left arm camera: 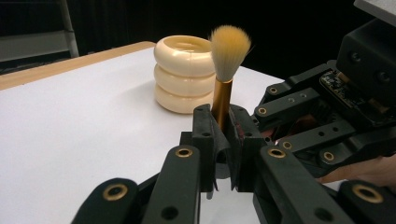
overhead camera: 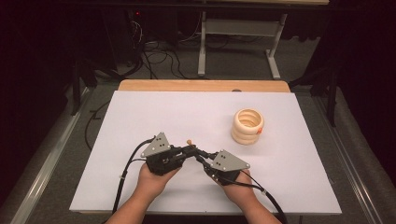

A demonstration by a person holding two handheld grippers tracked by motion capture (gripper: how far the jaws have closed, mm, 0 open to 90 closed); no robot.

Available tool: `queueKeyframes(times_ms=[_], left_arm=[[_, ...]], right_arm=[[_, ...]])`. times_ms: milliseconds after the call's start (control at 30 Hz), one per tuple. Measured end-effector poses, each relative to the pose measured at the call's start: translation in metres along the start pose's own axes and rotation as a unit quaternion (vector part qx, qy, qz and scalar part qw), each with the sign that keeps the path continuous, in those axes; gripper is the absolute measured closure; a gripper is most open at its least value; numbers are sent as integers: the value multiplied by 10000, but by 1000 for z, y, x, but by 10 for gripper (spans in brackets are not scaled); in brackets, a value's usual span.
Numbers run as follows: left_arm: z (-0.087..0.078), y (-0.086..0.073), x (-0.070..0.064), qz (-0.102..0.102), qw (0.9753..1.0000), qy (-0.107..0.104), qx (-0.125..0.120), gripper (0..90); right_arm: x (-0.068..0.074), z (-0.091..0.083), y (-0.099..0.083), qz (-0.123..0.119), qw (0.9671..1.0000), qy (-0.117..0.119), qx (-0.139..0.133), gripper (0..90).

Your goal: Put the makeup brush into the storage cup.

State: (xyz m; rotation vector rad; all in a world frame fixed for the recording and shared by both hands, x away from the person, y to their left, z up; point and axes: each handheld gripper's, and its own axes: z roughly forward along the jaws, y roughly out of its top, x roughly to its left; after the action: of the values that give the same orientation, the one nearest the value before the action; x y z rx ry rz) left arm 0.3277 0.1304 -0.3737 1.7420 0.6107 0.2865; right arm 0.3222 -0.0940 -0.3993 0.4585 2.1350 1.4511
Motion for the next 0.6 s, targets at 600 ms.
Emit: queueKeyframes(times_ms=[600], left_arm=[[-6, 0, 1, 58, 9999, 95, -125, 670]], right_arm=[[-5, -2, 0, 144, 9999, -79, 22, 851]])
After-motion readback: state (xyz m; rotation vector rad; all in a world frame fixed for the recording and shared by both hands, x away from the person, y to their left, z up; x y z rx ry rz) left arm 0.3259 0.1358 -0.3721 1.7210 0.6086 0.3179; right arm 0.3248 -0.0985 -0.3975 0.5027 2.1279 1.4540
